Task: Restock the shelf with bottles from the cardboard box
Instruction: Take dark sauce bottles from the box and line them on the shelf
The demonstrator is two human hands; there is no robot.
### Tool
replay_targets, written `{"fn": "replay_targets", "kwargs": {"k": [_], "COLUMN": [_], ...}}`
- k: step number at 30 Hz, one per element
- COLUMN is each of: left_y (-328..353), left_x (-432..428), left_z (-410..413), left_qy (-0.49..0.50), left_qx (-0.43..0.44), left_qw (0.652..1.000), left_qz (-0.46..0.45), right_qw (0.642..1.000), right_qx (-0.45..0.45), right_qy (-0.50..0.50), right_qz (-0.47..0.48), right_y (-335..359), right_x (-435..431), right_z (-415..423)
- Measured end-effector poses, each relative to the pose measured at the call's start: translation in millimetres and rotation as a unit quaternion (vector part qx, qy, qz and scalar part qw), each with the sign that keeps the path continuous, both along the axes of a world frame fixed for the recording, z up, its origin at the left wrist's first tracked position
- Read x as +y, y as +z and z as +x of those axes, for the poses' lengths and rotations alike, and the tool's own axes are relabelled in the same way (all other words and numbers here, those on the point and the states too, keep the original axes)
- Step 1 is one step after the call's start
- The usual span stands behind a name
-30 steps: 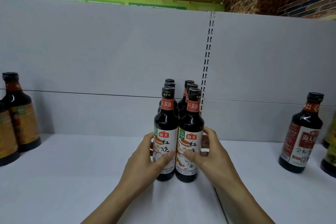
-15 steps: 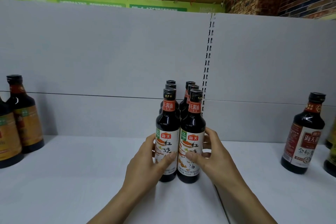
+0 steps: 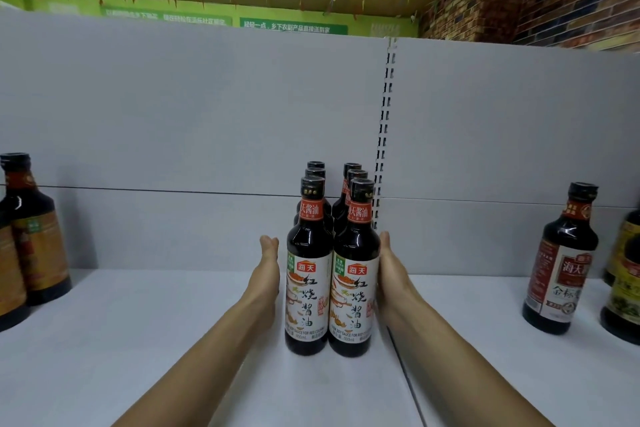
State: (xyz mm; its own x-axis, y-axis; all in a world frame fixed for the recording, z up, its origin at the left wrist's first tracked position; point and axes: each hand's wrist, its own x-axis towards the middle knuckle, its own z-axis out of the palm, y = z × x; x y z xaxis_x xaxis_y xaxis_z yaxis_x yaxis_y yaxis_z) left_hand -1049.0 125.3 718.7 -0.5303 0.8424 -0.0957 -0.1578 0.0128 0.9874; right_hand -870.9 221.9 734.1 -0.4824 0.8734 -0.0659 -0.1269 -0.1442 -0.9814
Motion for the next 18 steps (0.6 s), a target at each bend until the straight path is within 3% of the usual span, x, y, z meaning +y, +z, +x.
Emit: {"fn": "replay_targets", "kwargs": {"k": [3,18], "left_y": [-24.3,-2.1], "left_x": [13.4,6.7], "left_z": [-5.9,23.7], "left_qy": [-0.022,-0.029], "left_qx": [-0.087,-0.094], "left_qw": [0.996,0.995], "left_qz": [-0.016,0.018], "right_qw": [0.999,0.997], "right_qx": [0.028,0.06], "right_qy": [0.004,0.027], "right_qz": [-0.046,-0.036], "right_y": [-2.5,-26.8], "right_x": [2.4,16.7], "right_z": [-10.6,-14.1]}}
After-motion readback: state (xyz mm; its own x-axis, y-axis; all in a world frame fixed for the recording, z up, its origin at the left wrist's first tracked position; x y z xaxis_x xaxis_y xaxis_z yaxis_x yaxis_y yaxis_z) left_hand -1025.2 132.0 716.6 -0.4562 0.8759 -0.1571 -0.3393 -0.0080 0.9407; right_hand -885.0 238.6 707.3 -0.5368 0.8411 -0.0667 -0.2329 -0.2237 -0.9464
